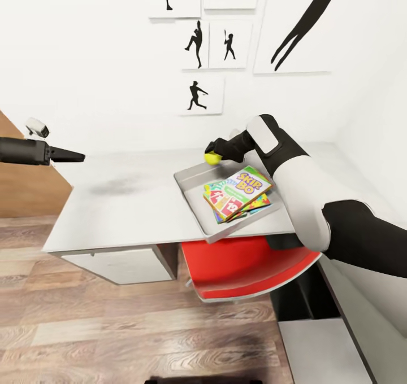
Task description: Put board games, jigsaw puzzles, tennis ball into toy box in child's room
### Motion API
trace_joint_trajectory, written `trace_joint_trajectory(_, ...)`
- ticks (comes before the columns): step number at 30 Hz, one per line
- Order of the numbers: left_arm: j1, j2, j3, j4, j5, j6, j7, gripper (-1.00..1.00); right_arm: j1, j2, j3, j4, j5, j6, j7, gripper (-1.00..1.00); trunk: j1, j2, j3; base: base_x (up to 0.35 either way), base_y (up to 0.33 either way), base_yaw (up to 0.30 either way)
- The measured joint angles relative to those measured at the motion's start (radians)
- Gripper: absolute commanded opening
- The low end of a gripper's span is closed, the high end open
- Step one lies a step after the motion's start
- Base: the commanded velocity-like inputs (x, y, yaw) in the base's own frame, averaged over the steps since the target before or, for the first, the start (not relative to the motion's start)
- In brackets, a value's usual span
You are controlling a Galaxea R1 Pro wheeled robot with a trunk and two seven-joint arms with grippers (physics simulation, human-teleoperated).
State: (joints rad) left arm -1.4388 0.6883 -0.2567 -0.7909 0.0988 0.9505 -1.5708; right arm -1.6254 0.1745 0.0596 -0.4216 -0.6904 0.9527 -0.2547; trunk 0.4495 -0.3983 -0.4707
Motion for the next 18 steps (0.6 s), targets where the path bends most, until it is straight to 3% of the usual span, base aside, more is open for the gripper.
trace_joint_trajectory(8,0.015,0.0,0.001,0.0,0.0,-0.022,0.0,1.0,-0.001,0.0,0.003,0.001,0.0,-0.008,0.001,-1.0,0.0,0.0,0.012,-0.012,0.01,0.154)
trace_joint_trajectory(15,0.017,0.0,0.001,0.026,-0.001,-0.027,0.0,1.0,-0.001,0.0,0.007,0.011,0.005,-0.014,-0.006,-1.0,0.0,0.0,0.016,-0.001,0.036,0.05)
trace_joint_trajectory(17,0.017,0.0,0.002,0.039,-0.001,-0.035,0.0,1.0,0.0,0.0,0.033,0.02,0.008,-0.015,-0.013,-1.0,0.0,0.0,0.016,0.0,0.018,0.038)
trace_joint_trajectory(18,0.017,0.0,0.003,0.044,-0.001,-0.039,0.0,1.0,0.0,0.0,0.065,0.023,0.01,-0.015,-0.022,-1.0,0.0,0.0,0.016,0.0,0.006,0.013)
